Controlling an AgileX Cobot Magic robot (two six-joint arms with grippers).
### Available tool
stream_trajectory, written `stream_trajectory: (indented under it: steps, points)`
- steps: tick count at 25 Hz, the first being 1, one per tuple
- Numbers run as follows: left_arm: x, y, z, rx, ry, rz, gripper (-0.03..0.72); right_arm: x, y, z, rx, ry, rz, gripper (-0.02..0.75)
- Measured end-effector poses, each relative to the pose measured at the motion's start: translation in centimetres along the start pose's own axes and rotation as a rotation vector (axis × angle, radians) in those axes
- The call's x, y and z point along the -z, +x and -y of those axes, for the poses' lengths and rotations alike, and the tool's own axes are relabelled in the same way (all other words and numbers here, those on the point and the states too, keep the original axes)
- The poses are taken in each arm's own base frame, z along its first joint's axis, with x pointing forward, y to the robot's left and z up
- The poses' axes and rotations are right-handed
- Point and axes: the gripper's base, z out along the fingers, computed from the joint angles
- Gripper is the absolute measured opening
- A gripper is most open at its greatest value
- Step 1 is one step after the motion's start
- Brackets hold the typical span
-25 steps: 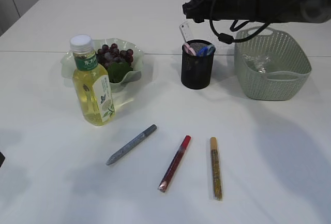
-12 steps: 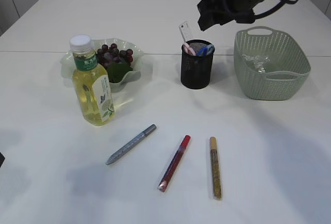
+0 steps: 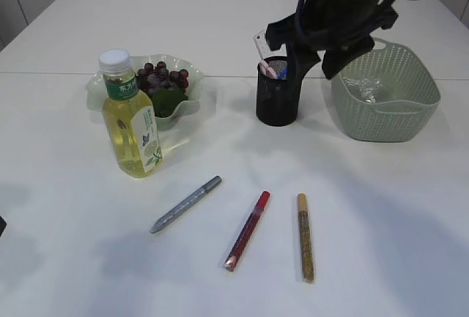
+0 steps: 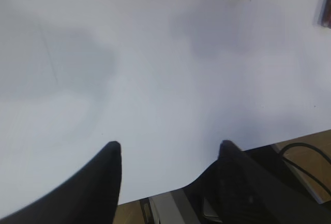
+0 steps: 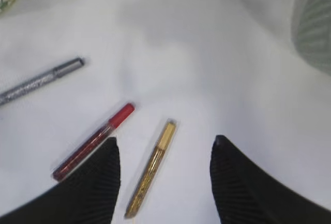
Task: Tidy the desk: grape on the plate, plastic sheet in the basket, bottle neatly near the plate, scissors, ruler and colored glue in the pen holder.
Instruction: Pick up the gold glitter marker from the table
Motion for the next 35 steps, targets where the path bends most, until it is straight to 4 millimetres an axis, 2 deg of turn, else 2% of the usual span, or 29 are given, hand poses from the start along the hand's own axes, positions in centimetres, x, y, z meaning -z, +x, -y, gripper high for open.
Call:
stream_trajectory:
  steps: [5, 8, 13, 22, 28, 35]
  points:
    - [0.0, 0.0, 0.0, 0.0, 0.0, -0.002, 0.432, -3.6, 3.0, -1.9, -0.037, 0.01, -0.149, 0.438]
    - [0.0, 0.0, 0.0, 0.0, 0.0, -0.002, 0.432, -6.2, 5.3, -2.1, -0.059, 0.01, -0.238, 0.438]
    - [0.0, 0.0, 0.0, 0.0, 0.0, -0.004, 0.432, -8.7, 7.6, -1.9, -0.154, 0.026, -0.285, 0.438]
    - [0.0, 0.0, 0.0, 0.0, 0.0, -0.001, 0.432, -9.8, 7.7, -1.9, -0.341, 0.032, -0.218, 0.438]
    - [0.0, 0.0, 0.0, 0.0, 0.0, 0.004, 0.432, -12.8, 8.1, -2.0, -0.356, 0.054, -0.28, 0.438]
    - [0.0, -0.2, 0.0, 0.0, -0.001, 0.019, 0.432, -14.8, 8.4, -2.0, -0.359, 0.065, -0.312, 0.437]
